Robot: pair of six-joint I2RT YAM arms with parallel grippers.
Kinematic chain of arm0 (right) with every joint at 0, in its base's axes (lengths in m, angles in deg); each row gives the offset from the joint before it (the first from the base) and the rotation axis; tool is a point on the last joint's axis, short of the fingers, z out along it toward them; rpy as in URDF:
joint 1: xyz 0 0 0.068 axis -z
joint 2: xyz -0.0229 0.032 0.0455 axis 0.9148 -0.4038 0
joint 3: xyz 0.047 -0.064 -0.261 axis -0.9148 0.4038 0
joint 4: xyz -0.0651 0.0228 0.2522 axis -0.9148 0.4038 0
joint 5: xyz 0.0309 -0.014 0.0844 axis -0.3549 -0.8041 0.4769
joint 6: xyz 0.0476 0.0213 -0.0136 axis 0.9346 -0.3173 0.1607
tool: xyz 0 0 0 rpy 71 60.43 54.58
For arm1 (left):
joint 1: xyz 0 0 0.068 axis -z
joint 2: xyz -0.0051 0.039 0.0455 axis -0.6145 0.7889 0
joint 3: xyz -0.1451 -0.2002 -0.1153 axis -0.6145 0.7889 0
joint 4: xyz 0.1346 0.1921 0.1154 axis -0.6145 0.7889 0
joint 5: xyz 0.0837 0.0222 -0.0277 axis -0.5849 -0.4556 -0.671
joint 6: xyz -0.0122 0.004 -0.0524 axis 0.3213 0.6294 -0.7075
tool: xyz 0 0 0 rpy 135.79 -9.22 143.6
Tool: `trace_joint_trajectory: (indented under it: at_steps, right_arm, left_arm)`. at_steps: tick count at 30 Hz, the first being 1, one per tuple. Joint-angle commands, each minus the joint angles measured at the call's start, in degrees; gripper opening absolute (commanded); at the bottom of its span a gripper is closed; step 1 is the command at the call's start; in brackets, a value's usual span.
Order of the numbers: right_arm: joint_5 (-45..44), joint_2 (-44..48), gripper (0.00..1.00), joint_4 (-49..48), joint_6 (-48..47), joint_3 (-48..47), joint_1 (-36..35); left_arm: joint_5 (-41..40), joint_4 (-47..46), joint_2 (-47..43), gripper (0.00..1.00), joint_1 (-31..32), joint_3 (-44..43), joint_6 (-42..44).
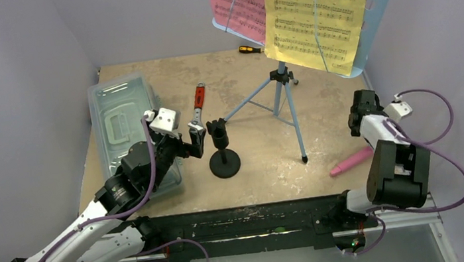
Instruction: Set up the instrument practice props
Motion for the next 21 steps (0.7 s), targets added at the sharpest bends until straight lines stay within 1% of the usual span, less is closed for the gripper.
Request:
trace_joint_trajectory:
  at_steps: [1, 2, 7, 9, 10, 11, 12, 13, 16, 20, 21]
  right_arm:
    - [7.8, 3.2, 0.62, -15.1, -12.7, 2.7, -0.1]
    - [9.8, 2.0, 0.63, -15.7, -13.0, 2.4, -0.1]
    - [14.6, -4.1, 0.74, -16.3, -14.3, 0.6, -0.1]
    - [16.0, -5.3, 0.78, -15.3, -12.3, 0.6, -0.1]
    - [18.1, -5.4, 0.82, -15.9, -11.1, 1.2, -0.1]
    - [18.3, -5.3, 0.85, -15.7, -10.0, 1.3, -0.1]
    - [17.0, -5.2, 0.86, -15.4, -9.7, 1.3, -0.2]
    - [16.5, -5.3, 0.84, -15.4, -9.1, 1.3, -0.1]
    - [16.4, -6.2, 0.73, -16.8, -10.8, 1.3, -0.1]
    - [16.8, -5.2, 0.69, -19.8, -15.1, 2.7, -0.2]
    - [17.4, -4.3, 0.66, -21.0, -15.9, 3.6, -0.1]
  left_arm:
    - [-0.9, -2.1, 0.0, 1.0, -0.1, 0.4, 0.7]
    - [-1.3, -2.0, 0.0, 1.0, -0.1, 0.4, 0.8]
    - [-2.9, -1.6, 0.2, 0.99, -0.8, 0.5, 1.2]
    - [-3.0, -1.7, 0.4, 0.99, -1.4, 0.5, 1.3]
    - [-3.0, -1.7, 0.7, 0.99, -1.9, 0.5, 1.3]
    - [-2.9, -1.6, 1.0, 0.99, -2.4, 0.5, 1.3]
    - [-2.8, -1.5, 1.3, 0.99, -3.0, 0.5, 1.3]
    - [-2.7, -1.4, 1.4, 0.99, -3.7, 0.5, 1.2]
    - [-2.1, -1.5, 1.6, 0.99, -6.1, 0.6, 0.9]
    - [-1.1, -1.7, 2.3, 0.99, -8.1, 0.8, 0.8]
    - [-1.1, -1.7, 2.4, 0.99, -8.6, 0.8, 0.8]
